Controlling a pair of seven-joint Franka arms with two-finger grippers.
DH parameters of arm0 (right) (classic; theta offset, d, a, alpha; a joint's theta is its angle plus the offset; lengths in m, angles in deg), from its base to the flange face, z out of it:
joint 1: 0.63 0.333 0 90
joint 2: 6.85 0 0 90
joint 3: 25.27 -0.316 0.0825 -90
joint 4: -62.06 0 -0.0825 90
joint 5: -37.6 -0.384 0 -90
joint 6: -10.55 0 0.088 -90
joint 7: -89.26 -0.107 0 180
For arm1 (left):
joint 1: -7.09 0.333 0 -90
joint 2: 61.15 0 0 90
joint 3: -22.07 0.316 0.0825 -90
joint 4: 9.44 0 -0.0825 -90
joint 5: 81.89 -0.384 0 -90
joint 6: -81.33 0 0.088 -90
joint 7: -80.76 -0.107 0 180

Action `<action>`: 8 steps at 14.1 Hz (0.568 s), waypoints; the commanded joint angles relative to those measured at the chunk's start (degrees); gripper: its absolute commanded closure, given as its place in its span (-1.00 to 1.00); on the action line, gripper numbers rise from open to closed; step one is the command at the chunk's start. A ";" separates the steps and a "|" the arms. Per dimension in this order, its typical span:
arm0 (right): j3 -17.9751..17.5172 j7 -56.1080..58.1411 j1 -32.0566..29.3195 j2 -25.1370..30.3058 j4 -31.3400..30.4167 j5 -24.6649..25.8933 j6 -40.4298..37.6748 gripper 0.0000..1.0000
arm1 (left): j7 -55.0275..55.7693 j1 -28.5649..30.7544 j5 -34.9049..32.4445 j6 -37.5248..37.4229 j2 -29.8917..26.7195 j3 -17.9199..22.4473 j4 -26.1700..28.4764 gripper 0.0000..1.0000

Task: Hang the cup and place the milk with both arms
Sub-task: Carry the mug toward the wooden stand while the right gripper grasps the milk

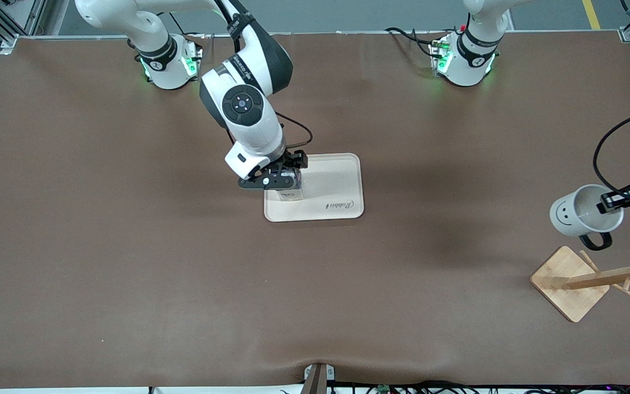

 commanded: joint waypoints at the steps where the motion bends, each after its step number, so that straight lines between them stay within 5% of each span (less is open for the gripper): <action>1: 0.81 -2.45 2.46 -1.91 0.15 1.24 1.93 -1.00 | -4.81 3.15 1.24 0.33 0.56 -0.41 0.14 1.00; 2: 0.81 -2.45 2.47 -1.91 0.15 2.11 2.02 -0.98 | -6.22 3.95 1.24 1.20 1.00 -0.41 0.14 1.00; 4: 0.64 -1.84 2.38 -1.83 0.15 5.88 1.33 0.22 | -10.16 4.13 1.33 2.79 1.62 -0.32 0.14 1.00; 5: 0.64 -1.84 2.38 -1.57 0.15 5.90 0.80 0.59 | -11.93 4.39 1.24 3.14 1.62 -0.32 0.14 1.00; 7: 0.81 -2.36 1.94 -0.51 2.16 5.98 -3.66 0.94 | -14.13 5.10 1.24 3.23 1.45 -0.32 -0.03 1.00; 8: 0.99 -2.36 1.59 -0.25 4.08 5.81 -6.30 0.95 | -14.84 5.62 1.24 3.23 1.36 -0.32 -0.03 1.00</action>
